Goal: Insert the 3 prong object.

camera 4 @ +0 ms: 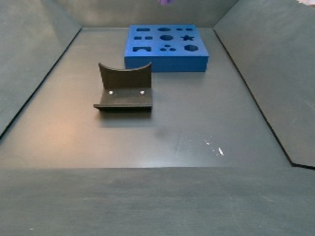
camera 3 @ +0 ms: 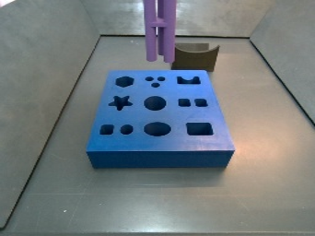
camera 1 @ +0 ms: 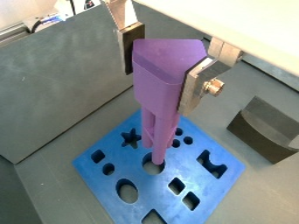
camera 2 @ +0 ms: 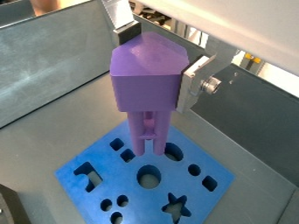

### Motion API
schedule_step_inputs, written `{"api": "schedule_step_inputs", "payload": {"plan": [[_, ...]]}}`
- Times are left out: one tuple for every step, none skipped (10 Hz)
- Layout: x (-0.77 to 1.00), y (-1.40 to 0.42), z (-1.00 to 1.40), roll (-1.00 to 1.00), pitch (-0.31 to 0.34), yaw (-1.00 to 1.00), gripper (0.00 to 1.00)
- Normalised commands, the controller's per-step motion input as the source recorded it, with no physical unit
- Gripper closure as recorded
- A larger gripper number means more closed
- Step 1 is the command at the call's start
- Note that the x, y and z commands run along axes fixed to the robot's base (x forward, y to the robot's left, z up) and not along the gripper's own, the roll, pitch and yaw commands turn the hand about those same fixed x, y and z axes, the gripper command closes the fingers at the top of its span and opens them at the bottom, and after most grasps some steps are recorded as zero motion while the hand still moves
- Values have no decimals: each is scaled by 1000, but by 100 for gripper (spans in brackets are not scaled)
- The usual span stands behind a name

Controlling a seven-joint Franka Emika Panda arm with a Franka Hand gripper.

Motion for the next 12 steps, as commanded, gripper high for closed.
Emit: {"api": "schedule_step_inputs", "payload": {"plan": [[-174, 57, 6, -23, -37, -97, 100], [-440, 26, 0, 0, -59, -597, 100], [-220, 0, -9, 26, -14, -951, 100], [0, 0, -86, 16, 0, -1000, 100], [0, 0, -109, 10, 0, -1000, 100], [0, 0, -143, 14, -21, -1000, 100], [0, 0, -129, 27, -50, -1000, 100], [0, 0, -109, 36, -71, -1000, 100], [-3, 0, -140, 86, -53, -1000, 100], [0, 0, -160, 94, -40, -1000, 100], [0, 0, -180, 107, -27, -1000, 100], [0, 0, -249, 113, 0, -986, 100]]}}
